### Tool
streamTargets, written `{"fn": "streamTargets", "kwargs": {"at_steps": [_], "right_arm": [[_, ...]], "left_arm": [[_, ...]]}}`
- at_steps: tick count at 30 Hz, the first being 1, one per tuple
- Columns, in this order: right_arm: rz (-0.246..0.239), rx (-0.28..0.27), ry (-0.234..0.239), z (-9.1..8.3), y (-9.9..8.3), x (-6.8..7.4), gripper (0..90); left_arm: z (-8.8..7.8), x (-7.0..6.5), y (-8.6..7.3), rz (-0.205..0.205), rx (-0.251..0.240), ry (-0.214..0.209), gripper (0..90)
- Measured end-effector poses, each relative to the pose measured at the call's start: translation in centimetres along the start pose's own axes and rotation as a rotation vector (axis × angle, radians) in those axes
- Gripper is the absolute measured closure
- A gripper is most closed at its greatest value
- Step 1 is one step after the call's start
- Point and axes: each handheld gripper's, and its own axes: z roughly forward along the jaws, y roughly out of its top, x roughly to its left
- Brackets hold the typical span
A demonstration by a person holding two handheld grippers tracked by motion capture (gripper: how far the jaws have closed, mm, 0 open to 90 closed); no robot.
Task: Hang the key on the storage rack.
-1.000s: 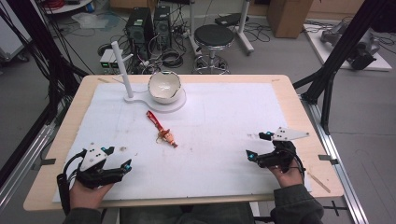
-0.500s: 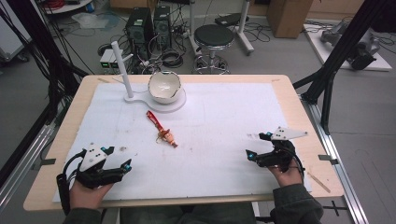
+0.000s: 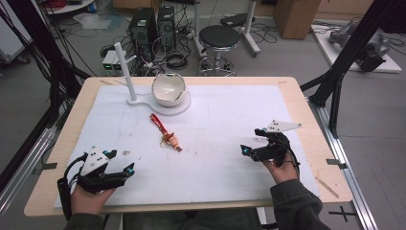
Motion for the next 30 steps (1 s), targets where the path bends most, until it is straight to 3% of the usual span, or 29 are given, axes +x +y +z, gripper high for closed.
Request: {"fn": "streamTargets", "kwargs": {"at_steps": [4, 12, 18, 30], "right_arm": [[-0.002, 0.006, 0.019, 0.7, 1.3, 0.3, 7.8], [-0.035, 0.043, 0.091, 3.7, 5.6, 2.1, 7.8], [-0.051, 0.069, 0.106, 5.8, 7.9, 3.0, 7.8], [-0.078, 0.08, 0.131, 7.8, 9.8, 3.9, 7.9]], "left_arm": [[-0.1, -0.1, 0.0, -0.002, -0.004, 0.0, 25.0], [-0.2, -0.2, 0.1, 0.004, -0.006, 0.004, 25.2], [-0.3, -0.1, 0.0, 0.004, -0.008, 0.006, 25.2], [-0.3, -0.2, 0.1, 0.006, -0.01, -0.002, 25.6]]}}
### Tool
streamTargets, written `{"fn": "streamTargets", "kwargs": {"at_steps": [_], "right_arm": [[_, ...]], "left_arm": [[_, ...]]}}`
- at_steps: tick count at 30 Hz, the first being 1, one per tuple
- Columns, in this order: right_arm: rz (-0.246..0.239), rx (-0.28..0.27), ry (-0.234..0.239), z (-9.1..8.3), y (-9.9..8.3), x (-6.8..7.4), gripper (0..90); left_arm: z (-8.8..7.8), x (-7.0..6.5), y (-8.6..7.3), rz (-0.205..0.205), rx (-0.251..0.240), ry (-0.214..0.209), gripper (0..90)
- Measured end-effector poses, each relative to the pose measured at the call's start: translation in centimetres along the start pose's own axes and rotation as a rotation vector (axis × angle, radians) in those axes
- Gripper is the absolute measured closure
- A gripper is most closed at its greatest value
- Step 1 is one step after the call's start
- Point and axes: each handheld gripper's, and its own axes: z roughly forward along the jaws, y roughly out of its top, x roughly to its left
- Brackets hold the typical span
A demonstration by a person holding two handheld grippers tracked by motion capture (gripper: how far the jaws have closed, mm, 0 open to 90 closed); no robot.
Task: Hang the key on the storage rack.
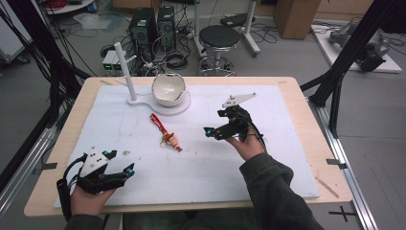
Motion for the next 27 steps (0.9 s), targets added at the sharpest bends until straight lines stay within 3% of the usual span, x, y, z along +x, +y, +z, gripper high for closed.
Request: {"fn": "streamTargets", "kwargs": {"at_steps": [12, 22, 27], "right_arm": [[-0.015, 0.004, 0.029, 1.9, 2.5, 0.5, 9.2], [-0.044, 0.026, 0.062, 4.5, 5.4, 1.3, 14.5], [-0.036, 0.027, 0.066, 5.8, 6.3, 1.6, 15.2]], "left_arm": [[0.0, 0.0, 0.0, -0.004, 0.0, -0.003, 25.6], [0.0, 0.0, 0.0, -0.007, -0.003, -0.002, 25.5], [-0.1, 0.1, 0.0, -0.006, -0.003, -0.002, 25.6]]}}
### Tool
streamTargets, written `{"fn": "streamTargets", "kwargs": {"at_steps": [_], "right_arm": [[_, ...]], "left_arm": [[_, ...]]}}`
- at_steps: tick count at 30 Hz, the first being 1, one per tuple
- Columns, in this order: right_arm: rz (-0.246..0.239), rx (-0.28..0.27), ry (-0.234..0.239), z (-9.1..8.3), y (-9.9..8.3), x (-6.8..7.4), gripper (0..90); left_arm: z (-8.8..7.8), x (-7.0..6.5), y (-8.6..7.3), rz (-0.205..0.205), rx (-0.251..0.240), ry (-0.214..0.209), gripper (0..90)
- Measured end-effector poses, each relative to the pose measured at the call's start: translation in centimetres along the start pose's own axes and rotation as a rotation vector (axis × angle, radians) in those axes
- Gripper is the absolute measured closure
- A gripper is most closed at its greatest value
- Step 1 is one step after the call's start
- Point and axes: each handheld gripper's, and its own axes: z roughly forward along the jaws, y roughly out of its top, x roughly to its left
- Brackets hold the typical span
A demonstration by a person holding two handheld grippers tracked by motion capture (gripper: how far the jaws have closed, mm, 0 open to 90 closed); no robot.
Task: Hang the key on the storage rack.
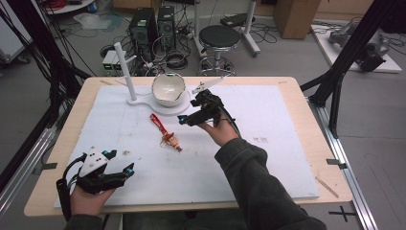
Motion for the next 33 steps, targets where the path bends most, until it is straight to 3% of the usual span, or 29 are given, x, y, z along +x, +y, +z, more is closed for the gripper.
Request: {"fn": "streamTargets", "kwargs": {"at_steps": [10, 17, 33], "right_arm": [[0.009, 0.014, 0.014, 1.7, 2.0, 0.4, 16.6], [-0.022, 0.031, 0.035, 3.4, 4.2, 1.1, 20.3], [0.019, 0.129, 0.041, 8.2, 3.3, 0.9, 30.7]], "left_arm": [[0.0, 0.1, 0.0, 0.001, -0.003, 0.001, 25.5], [-0.1, 0.1, 0.0, -0.006, -0.007, 0.0, 25.5], [-0.1, 0.2, 0.0, -0.008, -0.007, 0.001, 25.6]]}}
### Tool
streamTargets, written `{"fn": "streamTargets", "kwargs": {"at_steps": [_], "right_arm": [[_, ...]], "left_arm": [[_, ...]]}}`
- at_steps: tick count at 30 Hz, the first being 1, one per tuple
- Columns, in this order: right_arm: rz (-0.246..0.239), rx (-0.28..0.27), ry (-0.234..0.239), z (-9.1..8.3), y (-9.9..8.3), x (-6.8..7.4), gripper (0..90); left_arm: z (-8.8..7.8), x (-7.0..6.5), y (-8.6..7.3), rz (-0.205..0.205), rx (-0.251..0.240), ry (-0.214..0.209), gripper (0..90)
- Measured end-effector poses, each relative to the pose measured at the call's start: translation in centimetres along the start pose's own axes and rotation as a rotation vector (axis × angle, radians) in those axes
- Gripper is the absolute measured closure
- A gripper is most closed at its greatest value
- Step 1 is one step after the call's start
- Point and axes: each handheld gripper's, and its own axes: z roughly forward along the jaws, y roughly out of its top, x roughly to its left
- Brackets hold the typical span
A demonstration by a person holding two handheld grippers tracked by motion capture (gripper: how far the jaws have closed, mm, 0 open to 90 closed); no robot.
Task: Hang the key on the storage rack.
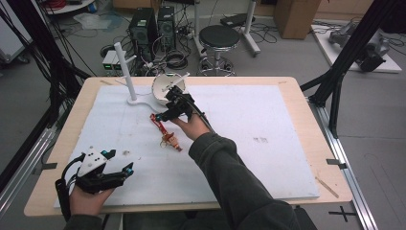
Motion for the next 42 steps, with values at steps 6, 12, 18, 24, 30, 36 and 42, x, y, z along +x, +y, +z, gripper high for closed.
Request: {"fn": "streamTargets", "kwargs": {"at_steps": [6, 12, 18, 24, 30, 36, 42], "right_arm": [[0.024, 0.042, -0.004, 1.5, -0.4, -0.3, 34.4], [0.022, 0.07, -0.006, 2.6, -0.7, -0.6, 37.2], [0.044, 0.093, -0.002, 3.7, -1.1, -0.8, 42.5], [0.069, 0.126, 0.006, 4.6, -1.4, -1.1, 47.1], [0.075, 0.154, 0.009, 5.4, -1.7, -1.2, 49.9], [0.105, 0.173, 0.013, 6.0, -1.9, -1.3, 50.5], [0.117, 0.193, 0.012, 6.4, -2.1, -1.6, 52.8]], "left_arm": [[0.0, 0.0, 0.0, 0.002, 0.0, -0.003, 25.5], [0.0, 0.0, 0.0, -0.002, -0.001, -0.004, 25.5], [0.0, 0.0, 0.0, -0.003, 0.0, -0.003, 25.5], [0.1, -0.1, 0.0, -0.004, -0.001, -0.005, 25.5], [0.1, 0.0, 0.0, -0.003, 0.0, -0.007, 25.5], [0.1, -0.1, 0.0, -0.005, -0.003, -0.008, 25.6], [0.1, -0.1, 0.0, -0.005, 0.0, -0.01, 25.6]]}}
